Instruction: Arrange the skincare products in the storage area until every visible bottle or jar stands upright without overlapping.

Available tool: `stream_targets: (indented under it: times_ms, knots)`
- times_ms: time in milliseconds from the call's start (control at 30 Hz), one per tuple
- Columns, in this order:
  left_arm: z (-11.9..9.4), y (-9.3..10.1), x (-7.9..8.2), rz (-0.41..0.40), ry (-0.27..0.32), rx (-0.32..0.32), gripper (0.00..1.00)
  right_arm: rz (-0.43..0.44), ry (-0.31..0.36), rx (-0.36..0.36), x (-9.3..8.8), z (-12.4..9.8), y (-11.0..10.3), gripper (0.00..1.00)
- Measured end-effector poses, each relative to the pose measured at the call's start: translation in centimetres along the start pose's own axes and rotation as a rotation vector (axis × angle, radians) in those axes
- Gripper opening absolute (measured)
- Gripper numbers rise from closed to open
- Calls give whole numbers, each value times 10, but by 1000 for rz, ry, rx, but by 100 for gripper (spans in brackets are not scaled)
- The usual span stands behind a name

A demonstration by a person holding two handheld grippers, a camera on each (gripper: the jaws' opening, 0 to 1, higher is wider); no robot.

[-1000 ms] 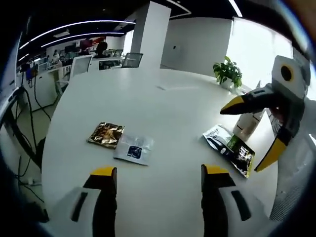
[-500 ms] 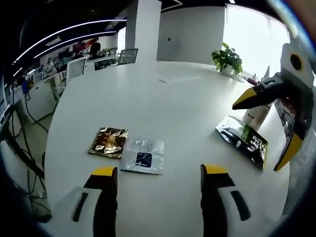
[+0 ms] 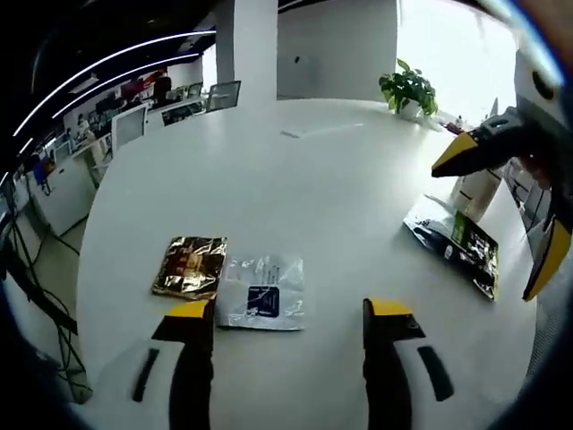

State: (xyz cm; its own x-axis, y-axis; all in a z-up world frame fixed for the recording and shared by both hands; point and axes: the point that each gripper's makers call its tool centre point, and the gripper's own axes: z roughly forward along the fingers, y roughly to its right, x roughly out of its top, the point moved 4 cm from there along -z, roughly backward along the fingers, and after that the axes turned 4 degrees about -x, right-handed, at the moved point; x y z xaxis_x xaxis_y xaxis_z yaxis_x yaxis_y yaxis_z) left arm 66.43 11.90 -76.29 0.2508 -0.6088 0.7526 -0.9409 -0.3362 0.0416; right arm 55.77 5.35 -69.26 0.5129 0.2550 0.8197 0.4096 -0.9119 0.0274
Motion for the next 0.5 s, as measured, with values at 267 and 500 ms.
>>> stream_targets:
  times_ms: [267,500]
  knots:
    - [7,-1,5,17,-20,-21,61,-39,-38,7,-10,4,0,65]
    - [13,-6,7,19,-23,-28,57,-40,-31,8,-9,5,-1,65]
